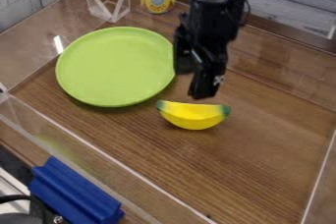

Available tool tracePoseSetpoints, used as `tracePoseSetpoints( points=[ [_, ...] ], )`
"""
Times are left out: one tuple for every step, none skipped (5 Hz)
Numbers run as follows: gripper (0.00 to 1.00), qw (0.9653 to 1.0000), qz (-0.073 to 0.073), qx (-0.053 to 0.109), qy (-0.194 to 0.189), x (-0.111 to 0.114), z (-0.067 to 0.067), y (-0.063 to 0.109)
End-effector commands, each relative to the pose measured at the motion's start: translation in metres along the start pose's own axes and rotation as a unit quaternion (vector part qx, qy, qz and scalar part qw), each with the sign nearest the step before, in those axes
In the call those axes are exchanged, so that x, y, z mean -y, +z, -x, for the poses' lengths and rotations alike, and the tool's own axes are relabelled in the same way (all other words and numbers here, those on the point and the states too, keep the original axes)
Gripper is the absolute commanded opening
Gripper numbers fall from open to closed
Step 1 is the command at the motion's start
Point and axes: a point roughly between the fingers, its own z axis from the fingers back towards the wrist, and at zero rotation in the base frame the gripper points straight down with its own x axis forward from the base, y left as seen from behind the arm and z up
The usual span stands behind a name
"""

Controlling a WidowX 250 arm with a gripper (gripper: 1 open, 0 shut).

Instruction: Put the banana in the green plate

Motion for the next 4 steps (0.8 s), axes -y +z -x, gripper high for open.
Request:
tracePoseSetpoints(
  points=[
    [1.00, 0.9984, -0.027, 0.031, -0.038, 0.004, -0.005, 0.003],
    [1.00, 0.9972, -0.030, 0.036, -0.059, 0.008, -0.008, -0.010],
    [1.00, 0.9963, -0.031, 0.044, -0.068, 0.010, -0.011, -0.021],
    [1.00, 0.9954, -0.029, 0.049, -0.077, 0.010, -0.013, -0.030]
  ],
)
